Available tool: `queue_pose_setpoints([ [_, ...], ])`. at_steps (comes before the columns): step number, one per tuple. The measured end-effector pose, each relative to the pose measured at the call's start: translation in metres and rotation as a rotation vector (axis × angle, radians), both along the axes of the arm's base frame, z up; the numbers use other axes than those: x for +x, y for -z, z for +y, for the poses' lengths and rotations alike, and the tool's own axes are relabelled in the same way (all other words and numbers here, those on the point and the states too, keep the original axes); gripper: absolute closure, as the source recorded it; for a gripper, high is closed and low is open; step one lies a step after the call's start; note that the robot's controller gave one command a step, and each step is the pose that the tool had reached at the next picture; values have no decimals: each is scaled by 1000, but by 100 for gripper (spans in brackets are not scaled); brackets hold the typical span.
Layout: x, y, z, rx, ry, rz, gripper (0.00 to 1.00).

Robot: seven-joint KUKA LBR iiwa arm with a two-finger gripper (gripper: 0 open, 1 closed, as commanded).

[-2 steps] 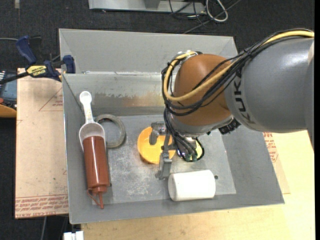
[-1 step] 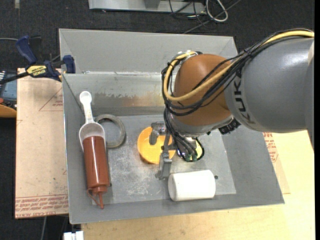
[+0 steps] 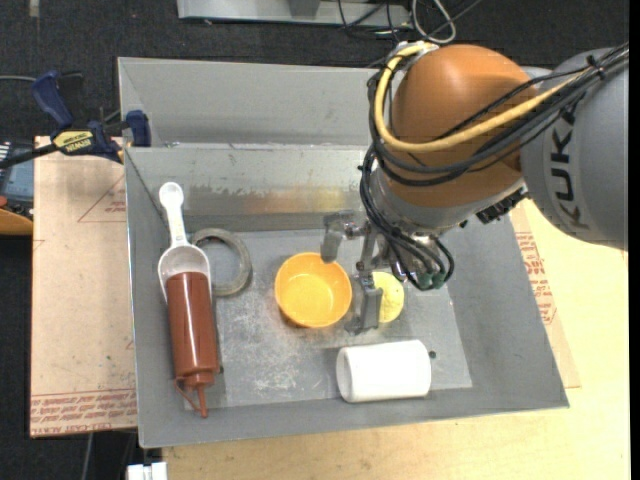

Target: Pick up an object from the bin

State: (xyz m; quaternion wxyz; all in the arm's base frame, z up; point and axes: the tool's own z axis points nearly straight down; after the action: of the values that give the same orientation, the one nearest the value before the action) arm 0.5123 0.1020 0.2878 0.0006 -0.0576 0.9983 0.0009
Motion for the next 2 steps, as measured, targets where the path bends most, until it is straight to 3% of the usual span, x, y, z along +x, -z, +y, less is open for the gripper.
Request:
queue_pose_setpoints([
  [1,-4,98,6,0,114,3,0],
  [2,-1,75,29,3,38,-14,0],
])
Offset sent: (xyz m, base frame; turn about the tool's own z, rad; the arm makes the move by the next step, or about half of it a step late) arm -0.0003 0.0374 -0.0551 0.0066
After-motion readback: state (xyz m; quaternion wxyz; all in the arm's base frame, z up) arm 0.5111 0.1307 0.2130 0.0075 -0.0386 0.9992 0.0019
